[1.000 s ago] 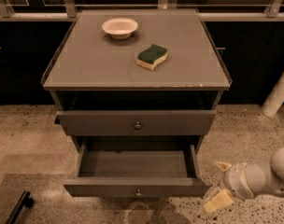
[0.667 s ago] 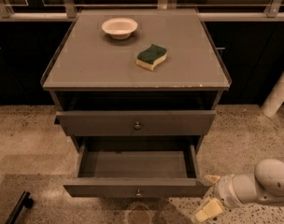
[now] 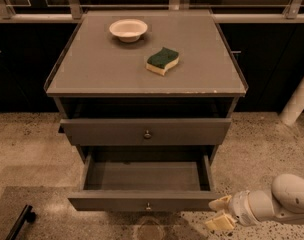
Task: Close middle drawer
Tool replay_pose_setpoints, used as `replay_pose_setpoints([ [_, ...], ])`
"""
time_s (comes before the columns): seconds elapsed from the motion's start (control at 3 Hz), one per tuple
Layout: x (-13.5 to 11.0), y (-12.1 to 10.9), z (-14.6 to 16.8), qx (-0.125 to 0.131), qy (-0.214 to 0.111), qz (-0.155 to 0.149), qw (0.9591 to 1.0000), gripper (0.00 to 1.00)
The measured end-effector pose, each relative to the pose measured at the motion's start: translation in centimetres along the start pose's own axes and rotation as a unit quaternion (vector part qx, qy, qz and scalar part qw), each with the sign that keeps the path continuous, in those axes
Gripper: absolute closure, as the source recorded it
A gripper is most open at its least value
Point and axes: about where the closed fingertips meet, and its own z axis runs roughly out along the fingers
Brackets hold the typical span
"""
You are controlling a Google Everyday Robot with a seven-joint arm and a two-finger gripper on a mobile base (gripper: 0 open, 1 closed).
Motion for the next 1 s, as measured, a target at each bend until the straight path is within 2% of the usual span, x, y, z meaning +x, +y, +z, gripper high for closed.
replay_pose_setpoints([
  [0.33,0.0,0.0,0.0,0.000,0.000,0.000,1.0000,0.66],
  [0.67,0.5,-1.0,2.2,-0.006,0.002,-0.007,1.0000,0.89],
  [1.0,0.4,-2.4,5.1,-0.010,0.003,-0.020,0.9997,1.00],
])
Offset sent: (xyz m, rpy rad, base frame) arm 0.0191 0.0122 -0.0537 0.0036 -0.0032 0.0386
